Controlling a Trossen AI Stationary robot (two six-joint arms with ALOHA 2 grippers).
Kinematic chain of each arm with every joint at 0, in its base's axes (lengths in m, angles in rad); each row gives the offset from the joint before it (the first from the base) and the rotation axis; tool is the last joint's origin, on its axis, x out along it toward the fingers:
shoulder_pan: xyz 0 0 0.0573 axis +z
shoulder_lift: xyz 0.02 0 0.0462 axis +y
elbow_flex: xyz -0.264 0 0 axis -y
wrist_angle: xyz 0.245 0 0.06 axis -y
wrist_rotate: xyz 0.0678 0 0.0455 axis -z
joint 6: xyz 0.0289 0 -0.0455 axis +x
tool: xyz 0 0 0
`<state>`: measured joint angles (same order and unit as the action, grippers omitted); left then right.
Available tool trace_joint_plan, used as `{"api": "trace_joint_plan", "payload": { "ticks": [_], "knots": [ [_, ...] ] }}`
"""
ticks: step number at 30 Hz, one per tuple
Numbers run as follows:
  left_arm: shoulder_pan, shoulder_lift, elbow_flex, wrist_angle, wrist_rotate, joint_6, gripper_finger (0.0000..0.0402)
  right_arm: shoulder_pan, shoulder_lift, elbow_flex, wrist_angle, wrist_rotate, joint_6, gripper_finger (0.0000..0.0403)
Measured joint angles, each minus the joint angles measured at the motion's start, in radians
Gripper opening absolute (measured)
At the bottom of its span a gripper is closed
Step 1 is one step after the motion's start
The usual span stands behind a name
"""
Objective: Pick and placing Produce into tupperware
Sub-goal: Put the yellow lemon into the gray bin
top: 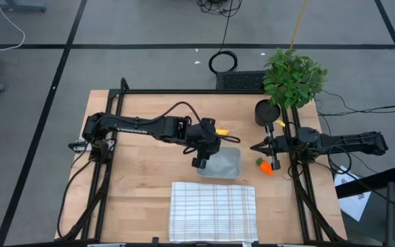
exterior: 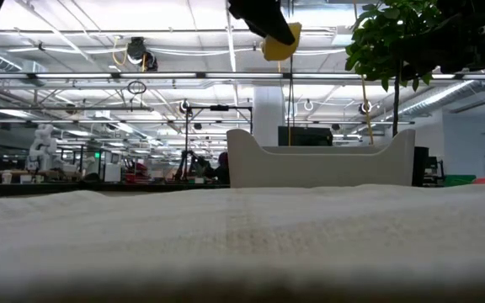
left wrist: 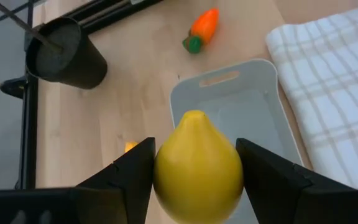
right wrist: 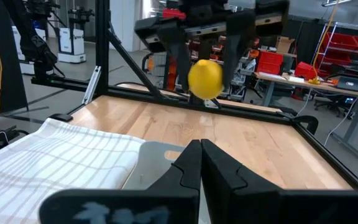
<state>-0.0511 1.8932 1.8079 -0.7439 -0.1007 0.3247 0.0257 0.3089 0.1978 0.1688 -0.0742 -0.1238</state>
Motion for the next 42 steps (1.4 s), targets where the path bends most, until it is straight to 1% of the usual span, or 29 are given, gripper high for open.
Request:
{"api": "trace_joint_plan", "payload": {
  "ticks": [5, 9, 15, 21, 24, 28, 32, 37, 40, 42],
  "knots": [
    [0.013, 0.057, 0.0, 0.023, 0.008, 0.012, 0.0214, 0.0, 0.0, 0.0, 0.0, 0.0, 0.003, 0.0],
    [0.014, 0.12, 0.0, 0.044, 0.043, 0.018, 0.0214, 0.0, 0.0, 0.0, 0.0, 0.0, 0.003, 0.0],
    [0.003, 0.181, 0.0, 0.055, 0.101, 0.047, 0.0214, 0.0, 0.0, 0.0, 0.0, 0.0, 0.003, 0.0],
    [-0.003, 0.24, 0.0, 0.113, 0.109, 0.049, 0.0214, 0.0, 0.0, 0.0, 0.0, 0.0, 0.003, 0.0],
    [-0.005, 0.268, 0.0, 0.111, 0.109, 0.05, 0.0214, 0.0, 0.0, 0.0, 0.0, 0.0, 0.003, 0.0],
    [-0.02, 0.277, 0.0, 0.103, 0.11, 0.062, 0.0214, 0.0, 0.001, 0.0, 0.0, 0.0, 0.003, 0.0],
    [-0.038, 0.285, -0.001, 0.08, 0.109, 0.157, 0.0214, 0.0, 0.004, 0.0, 0.0, 0.0, 0.003, 0.0],
    [-0.052, 0.283, 0.0, 0.09, 0.112, 0.272, 0.0214, 0.0, 0.008, 0.0, -0.001, 0.0, 0.003, 0.0],
    [-0.044, 0.283, 0.0, 0.091, 0.128, 0.277, 0.0214, 0.0, 0.009, 0.0, 0.0, 0.0, 0.003, 0.0],
    [-0.031, 0.29, 0.0, 0.096, 0.129, 0.252, 0.0214, 0.0, 0.009, 0.0, -0.001, 0.0, 0.003, 0.0]
  ]
}}
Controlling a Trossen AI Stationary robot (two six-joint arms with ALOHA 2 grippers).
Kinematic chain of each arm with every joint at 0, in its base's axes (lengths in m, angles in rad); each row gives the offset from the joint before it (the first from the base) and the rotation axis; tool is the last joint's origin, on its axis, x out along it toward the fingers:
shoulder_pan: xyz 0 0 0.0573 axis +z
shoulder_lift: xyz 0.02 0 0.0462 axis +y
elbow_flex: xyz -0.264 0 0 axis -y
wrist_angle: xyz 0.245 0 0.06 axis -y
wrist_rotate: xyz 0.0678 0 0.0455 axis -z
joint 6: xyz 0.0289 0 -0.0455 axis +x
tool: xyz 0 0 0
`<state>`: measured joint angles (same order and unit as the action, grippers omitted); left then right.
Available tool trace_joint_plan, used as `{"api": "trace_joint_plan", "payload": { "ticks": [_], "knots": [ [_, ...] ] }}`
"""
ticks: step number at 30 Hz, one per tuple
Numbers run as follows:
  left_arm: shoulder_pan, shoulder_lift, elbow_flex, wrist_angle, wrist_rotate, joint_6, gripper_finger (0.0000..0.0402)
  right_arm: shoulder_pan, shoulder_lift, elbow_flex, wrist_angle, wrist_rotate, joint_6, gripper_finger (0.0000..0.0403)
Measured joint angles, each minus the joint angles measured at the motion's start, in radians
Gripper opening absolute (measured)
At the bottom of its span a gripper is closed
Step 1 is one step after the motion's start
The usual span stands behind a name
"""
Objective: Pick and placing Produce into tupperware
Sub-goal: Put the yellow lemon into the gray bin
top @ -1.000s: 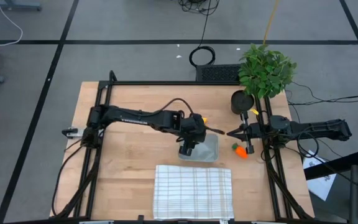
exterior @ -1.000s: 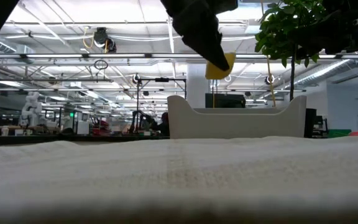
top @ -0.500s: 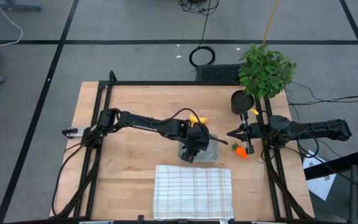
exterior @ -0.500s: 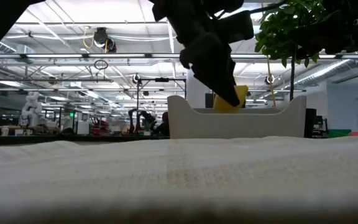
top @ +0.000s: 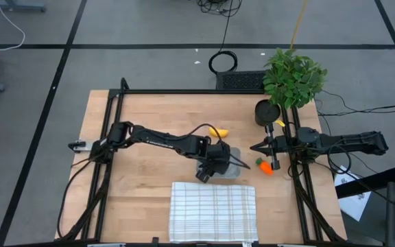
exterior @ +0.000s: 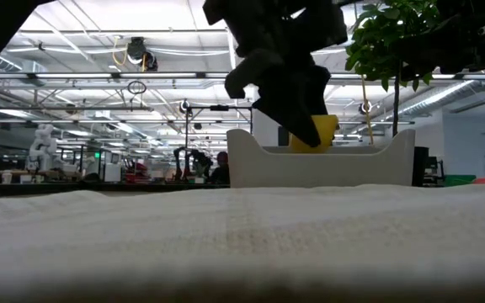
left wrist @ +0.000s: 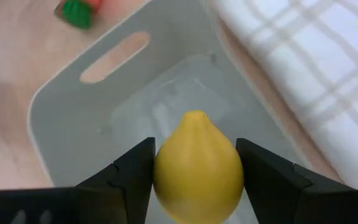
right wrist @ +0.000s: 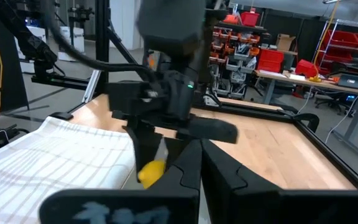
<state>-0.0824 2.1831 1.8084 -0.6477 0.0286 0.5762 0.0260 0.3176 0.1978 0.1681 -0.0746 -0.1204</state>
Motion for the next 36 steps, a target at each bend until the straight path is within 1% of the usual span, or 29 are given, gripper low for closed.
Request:
{"api": "trace_joint_plan", "payload": {
  "ticks": [2, 7, 12, 25, 30, 36],
  "knots": [
    [0.011, 0.008, 0.0, -0.001, 0.012, -0.028, 0.0214, 0.0, 0.0, 0.0, 0.0, 0.0, 0.0, 0.0],
    [0.026, 0.008, 0.0, -0.003, 0.081, -0.063, 0.0214, 0.0, 0.0, 0.0, 0.0, 0.0, 0.0, 0.0],
    [0.029, 0.008, 0.0, -0.01, 0.114, -0.092, 0.0214, 0.0, 0.0, 0.0, 0.0, 0.0, -0.001, 0.0],
    [0.037, 0.04, -0.001, -0.028, 0.105, -0.189, 0.0214, 0.0, 0.002, 0.0, 0.007, 0.0, -0.003, 0.0],
    [0.036, 0.04, 0.0, -0.032, 0.049, -0.212, 0.0214, 0.0, 0.002, 0.0, 0.011, 0.0, -0.003, 0.0],
    [0.028, 0.059, -0.002, -0.037, 0.007, -0.184, 0.0214, 0.0, 0.002, 0.0, 0.015, 0.0, 0.0, 0.0]
  ]
}}
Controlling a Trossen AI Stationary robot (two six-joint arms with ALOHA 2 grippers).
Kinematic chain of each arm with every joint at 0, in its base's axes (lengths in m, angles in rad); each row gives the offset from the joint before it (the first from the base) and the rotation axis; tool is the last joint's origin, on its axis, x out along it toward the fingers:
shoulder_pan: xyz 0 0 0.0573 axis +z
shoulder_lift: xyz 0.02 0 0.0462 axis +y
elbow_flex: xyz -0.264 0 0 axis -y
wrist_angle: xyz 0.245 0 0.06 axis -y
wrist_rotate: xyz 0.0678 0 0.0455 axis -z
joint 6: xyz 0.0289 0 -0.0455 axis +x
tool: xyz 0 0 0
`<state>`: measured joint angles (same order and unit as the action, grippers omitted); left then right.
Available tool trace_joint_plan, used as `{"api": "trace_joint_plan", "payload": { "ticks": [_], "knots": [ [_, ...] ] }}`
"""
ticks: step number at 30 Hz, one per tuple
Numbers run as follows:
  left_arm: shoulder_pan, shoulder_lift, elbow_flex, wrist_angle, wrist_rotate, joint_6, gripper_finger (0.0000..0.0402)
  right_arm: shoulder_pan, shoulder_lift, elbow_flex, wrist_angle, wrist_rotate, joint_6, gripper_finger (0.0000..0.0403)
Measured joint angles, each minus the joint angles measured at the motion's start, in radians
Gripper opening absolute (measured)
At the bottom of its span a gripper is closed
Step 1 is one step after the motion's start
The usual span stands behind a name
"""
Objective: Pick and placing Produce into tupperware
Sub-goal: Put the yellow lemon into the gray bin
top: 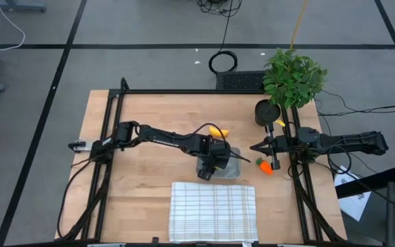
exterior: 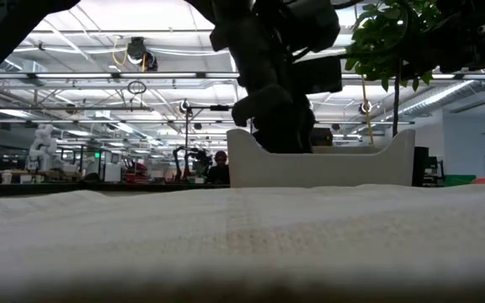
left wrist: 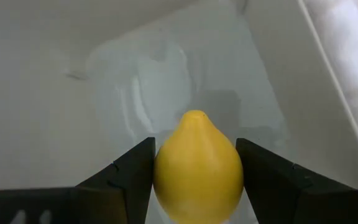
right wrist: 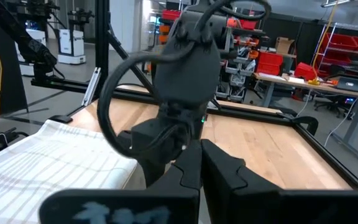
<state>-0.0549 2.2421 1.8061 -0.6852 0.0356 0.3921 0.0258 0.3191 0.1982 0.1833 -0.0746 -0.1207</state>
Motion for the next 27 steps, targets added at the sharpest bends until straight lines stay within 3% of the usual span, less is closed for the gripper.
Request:
{"api": "trace_joint_plan", "payload": {
  "ticks": [27],
  "knots": [
    [-0.004, -0.003, 0.0, -0.027, -0.004, -0.065, 0.0214, 0.0, 0.0, 0.0, 0.0, 0.0, 0.001, 0.0]
  ]
}}
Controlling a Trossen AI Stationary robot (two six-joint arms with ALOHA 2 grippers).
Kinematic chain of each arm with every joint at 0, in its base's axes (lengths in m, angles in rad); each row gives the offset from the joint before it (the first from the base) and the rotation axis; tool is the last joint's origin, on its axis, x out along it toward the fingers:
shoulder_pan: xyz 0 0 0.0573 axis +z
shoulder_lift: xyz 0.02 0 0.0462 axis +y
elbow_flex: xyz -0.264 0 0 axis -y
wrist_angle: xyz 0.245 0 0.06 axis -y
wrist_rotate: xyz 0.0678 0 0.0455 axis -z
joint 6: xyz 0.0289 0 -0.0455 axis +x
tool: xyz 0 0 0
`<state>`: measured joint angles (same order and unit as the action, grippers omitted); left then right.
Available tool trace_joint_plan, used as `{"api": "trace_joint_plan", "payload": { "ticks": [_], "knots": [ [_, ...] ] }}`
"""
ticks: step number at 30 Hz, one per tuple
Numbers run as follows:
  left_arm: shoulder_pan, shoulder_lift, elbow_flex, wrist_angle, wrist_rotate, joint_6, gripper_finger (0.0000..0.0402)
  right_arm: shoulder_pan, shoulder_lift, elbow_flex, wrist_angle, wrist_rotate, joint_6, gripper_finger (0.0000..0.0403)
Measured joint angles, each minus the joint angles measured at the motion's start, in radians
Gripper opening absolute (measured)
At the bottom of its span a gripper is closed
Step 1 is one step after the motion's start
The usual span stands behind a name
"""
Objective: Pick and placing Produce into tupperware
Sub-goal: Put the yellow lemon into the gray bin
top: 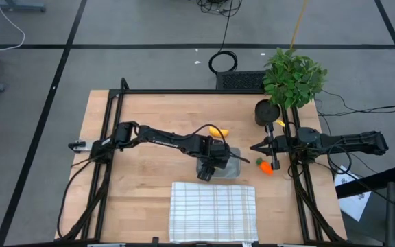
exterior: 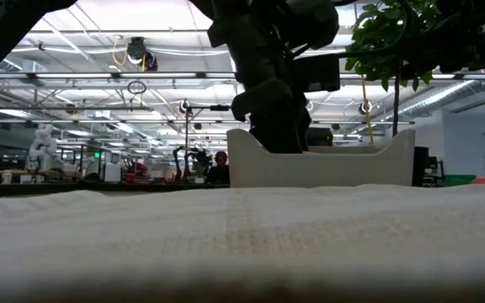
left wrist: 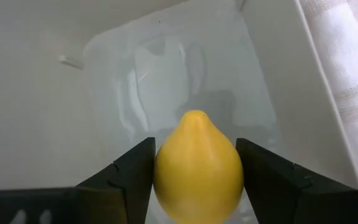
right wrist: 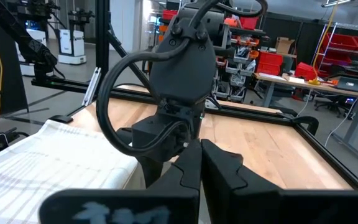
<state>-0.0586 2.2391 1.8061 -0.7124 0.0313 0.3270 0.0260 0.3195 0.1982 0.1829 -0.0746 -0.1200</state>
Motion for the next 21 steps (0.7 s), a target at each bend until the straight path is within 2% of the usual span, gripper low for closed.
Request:
{"api": "trace_joint_plan", "payload": {
  "ticks": [21],
  "knots": [
    [0.004, -0.002, -0.034, 0.019, -0.003, 0.007, 0.0214, 0.0, 0.0, 0.0, 0.0, 0.0, 0.0, 0.0]
  ]
}}
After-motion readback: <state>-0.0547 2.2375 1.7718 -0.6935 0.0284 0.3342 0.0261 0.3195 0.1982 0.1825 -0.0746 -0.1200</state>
